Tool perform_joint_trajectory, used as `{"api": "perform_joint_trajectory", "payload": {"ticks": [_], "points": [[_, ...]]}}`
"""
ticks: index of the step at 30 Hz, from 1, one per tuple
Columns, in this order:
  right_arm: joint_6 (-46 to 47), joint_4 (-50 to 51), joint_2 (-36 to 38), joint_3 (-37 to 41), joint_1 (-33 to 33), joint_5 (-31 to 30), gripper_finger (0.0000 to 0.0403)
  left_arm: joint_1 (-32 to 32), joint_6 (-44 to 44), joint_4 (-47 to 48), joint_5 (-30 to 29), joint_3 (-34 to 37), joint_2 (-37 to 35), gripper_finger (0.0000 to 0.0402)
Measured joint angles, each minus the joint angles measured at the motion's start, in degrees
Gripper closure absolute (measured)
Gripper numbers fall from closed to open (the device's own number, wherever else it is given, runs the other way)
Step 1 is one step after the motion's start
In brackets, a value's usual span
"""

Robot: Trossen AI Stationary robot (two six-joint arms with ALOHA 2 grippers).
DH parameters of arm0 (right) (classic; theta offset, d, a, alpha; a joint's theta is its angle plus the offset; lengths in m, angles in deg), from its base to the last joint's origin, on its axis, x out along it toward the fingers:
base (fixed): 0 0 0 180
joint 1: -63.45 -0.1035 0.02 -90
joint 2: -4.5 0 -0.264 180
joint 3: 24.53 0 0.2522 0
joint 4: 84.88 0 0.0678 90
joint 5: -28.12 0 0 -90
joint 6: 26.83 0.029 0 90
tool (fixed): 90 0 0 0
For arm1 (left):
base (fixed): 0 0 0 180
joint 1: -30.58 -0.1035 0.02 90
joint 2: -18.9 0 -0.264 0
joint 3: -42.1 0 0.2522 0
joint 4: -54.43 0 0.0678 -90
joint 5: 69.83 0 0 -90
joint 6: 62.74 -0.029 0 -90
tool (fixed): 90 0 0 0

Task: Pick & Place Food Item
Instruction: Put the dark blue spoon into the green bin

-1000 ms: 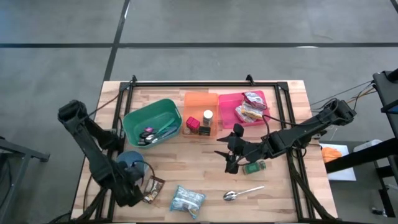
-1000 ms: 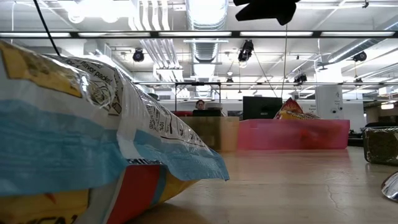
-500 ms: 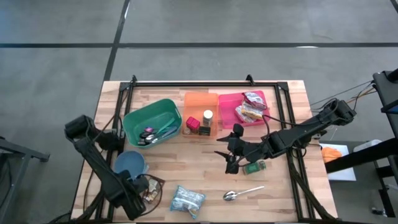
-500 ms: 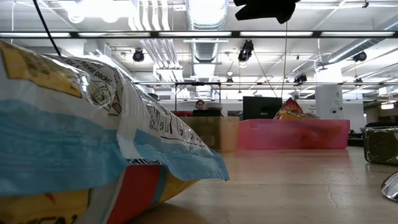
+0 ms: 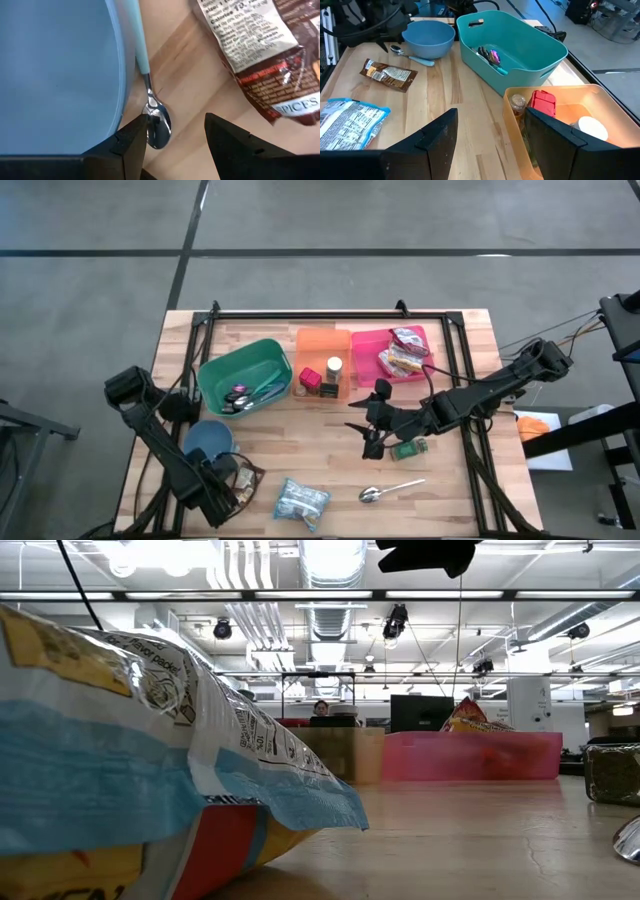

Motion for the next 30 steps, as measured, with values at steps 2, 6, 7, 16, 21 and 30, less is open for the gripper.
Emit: {"api": "perform_joint_trajectory", "payload": {"ticks": [2,6,7,16,21,30], "points": [[0.00,0.00,0.00,0.00,0.00,0.00,0.0177,0.00,0.53,-0.03,-0.22,0.43,0.00,0.0203],[0.00,0.00,0.00,0.00,0.00,0.00,0.0177,-0.02,0.62,-0.21,-0.46,0.95,0.00,0.0203],[0.00,0.00,0.00,0.00,0.00,0.00,0.0177,-0.02,0.61,-0.26,-0.52,1.09,0.00,0.0203],[0.00,-0.04,0.00,0.00,0.00,0.00,0.0177,-0.07,0.63,-1.26,-2.61,3.51,0.00,0.0203],[0.00,-0.07,0.00,0.00,0.00,0.00,0.0177,-0.07,0.63,-2.34,-3.01,5.40,-0.02,0.0204],[0.00,-0.06,0.00,0.00,0.02,0.00,0.0177,-0.49,0.07,-4.86,-3.10,7.76,-0.02,0.0204]]}}
